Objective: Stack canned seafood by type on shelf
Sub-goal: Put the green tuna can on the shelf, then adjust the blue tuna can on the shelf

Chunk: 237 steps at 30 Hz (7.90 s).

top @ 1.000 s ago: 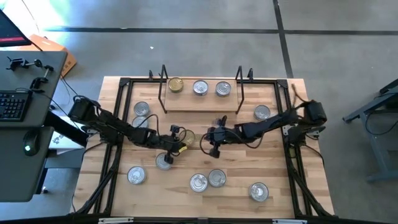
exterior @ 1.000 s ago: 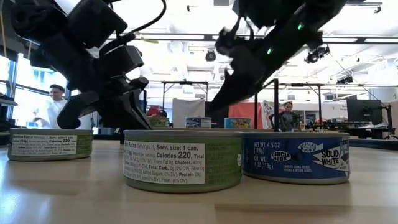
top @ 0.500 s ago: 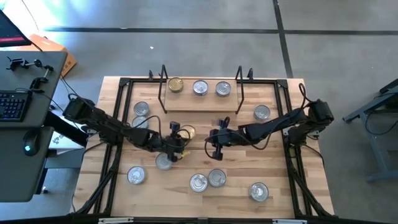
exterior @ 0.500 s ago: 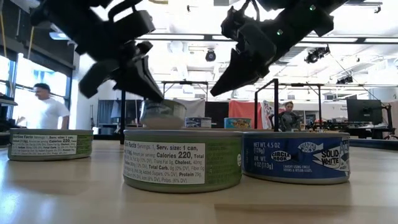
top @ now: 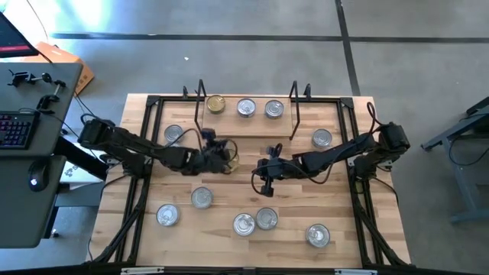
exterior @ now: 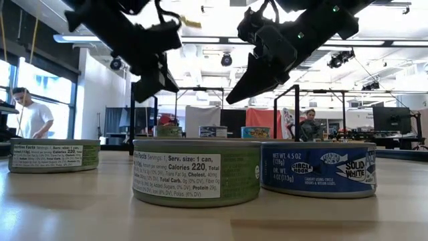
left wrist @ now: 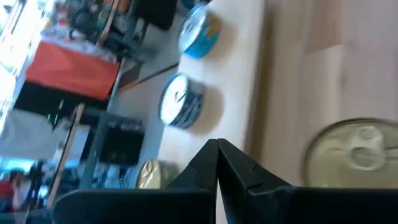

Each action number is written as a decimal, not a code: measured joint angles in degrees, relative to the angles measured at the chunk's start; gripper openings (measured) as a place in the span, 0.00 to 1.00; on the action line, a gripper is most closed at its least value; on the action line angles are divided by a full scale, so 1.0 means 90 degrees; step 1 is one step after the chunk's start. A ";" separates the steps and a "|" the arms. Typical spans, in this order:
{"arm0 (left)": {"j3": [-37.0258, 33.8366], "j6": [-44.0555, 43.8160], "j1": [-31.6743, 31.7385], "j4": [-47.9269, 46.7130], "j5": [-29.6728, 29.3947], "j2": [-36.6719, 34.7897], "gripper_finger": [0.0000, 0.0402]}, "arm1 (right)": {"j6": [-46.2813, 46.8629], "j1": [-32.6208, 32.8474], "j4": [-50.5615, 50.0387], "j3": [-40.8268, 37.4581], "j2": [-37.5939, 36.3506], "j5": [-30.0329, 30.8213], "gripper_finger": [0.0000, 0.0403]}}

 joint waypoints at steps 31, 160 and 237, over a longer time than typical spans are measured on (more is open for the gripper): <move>-0.1134 0.0422 0.0040 0.1230 0.3829 0.0281 0.36 | -0.0184 -0.0019 0.0295 -0.0002 0.0005 0.0000 0.00; -0.0352 -0.1056 -0.0649 -0.0836 0.1183 -0.2870 0.05 | 0.0161 -0.2113 0.0397 0.0739 0.0116 0.0207 0.00; -0.0391 -0.4959 -0.2582 -0.3344 0.0288 -0.3194 0.05 | -0.1653 -0.3525 -0.3156 0.4843 0.2841 -0.1055 0.67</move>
